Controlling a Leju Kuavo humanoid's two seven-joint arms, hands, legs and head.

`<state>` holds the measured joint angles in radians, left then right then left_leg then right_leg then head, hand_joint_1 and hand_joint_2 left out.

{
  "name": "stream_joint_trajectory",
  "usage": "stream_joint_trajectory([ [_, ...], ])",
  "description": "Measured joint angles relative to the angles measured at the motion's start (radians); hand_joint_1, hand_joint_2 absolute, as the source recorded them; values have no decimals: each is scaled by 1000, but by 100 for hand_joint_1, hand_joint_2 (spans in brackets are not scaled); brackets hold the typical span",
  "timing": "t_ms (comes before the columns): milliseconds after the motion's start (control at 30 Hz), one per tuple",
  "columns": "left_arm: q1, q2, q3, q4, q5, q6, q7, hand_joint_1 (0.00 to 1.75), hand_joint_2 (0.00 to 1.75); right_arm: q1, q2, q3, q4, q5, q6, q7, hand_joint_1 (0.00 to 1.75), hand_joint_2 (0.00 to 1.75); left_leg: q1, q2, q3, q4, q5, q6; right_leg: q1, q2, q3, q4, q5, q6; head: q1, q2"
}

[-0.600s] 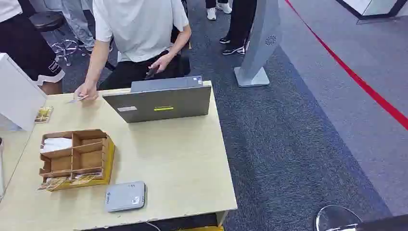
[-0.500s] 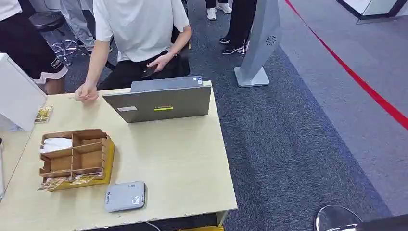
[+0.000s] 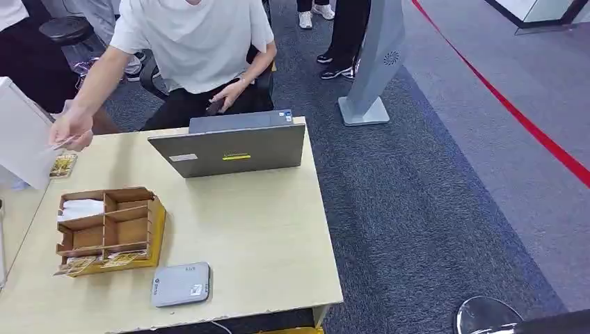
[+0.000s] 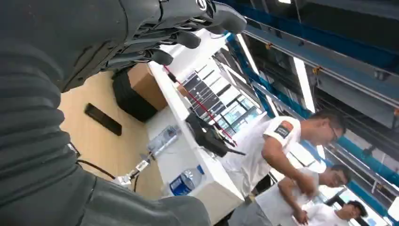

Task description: Pass the card to the sensor for recognition and then transmit it.

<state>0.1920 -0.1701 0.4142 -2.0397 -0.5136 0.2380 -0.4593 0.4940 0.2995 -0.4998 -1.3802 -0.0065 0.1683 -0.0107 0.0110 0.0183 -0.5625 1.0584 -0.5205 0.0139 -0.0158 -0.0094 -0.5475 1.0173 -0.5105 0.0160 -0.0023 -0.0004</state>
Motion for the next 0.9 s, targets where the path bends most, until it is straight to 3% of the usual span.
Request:
stream_joint_trajectory([
  [833, -362, 179, -331, 246, -587, -204, 288, 0, 175, -148, 0, -215, 150, 209, 159, -26, 0, 175, 0, 1, 0, 0, 1, 0, 0, 1, 1, 0, 2, -1, 0, 0],
  [867, -375, 187, -341, 255, -609, -212, 299, 175, 175, -155, 0, -224, 157, 219, 165, -27, 0, 175, 0, 1, 0, 0, 1, 0, 0, 1, 1, 0, 2, -1, 0, 0],
  [900, -388, 193, -353, 264, -631, -219, 310, 175, 175, -161, 0, -232, 164, 228, 172, -29, 0, 175, 0, 1, 0, 0, 1, 0, 0, 1, 1, 0, 2, -1, 0, 0],
])
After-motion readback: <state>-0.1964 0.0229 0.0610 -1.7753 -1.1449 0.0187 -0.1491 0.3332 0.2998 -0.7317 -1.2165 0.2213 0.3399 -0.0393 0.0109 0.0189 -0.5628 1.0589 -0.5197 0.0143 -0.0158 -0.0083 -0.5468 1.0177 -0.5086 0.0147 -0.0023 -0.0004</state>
